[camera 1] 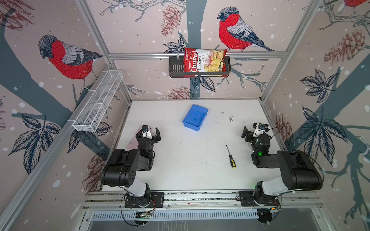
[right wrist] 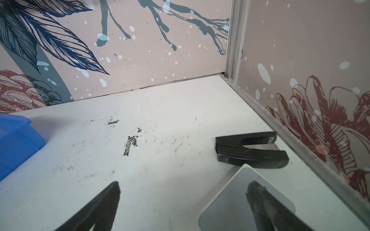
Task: Put the screwdriver in the bin
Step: Pick up the screwdriver from the middle-right of the table.
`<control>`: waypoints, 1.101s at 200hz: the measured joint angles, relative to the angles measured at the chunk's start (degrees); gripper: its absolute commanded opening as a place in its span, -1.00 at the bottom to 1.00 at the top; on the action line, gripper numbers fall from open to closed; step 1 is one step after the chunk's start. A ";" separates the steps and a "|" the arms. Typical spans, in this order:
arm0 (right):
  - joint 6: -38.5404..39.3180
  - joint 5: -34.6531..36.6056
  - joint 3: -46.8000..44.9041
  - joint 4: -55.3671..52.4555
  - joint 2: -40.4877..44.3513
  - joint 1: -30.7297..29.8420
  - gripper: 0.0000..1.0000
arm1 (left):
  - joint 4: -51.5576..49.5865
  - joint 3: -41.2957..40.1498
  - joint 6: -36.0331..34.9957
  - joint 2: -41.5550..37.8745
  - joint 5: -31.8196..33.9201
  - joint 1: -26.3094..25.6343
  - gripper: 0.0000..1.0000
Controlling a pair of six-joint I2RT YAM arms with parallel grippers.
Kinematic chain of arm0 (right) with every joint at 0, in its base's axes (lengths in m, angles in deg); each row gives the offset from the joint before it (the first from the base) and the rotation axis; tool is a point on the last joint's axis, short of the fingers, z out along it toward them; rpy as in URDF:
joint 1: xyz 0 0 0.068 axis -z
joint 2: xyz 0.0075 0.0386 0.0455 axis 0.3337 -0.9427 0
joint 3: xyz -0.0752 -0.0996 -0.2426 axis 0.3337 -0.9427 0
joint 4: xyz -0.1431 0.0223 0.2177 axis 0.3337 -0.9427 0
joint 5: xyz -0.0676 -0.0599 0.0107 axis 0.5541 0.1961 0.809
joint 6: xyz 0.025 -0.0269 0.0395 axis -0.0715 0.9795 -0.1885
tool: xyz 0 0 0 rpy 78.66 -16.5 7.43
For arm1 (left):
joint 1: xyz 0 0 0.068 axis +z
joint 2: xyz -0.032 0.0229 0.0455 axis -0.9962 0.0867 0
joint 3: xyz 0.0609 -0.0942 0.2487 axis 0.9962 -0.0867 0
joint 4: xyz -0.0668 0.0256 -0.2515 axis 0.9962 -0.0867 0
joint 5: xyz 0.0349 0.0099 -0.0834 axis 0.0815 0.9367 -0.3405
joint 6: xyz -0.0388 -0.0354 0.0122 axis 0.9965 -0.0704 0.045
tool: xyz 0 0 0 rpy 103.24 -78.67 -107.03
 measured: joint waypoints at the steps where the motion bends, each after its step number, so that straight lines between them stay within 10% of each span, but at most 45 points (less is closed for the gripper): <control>1: 0.00 0.00 0.00 0.00 0.00 0.00 0.99 | 0.00 0.00 0.00 0.00 0.00 0.00 0.98; 220: -0.13 0.00 -0.17 0.13 0.04 0.02 0.99 | 0.37 -2.19 0.00 -2.05 -0.02 0.00 0.99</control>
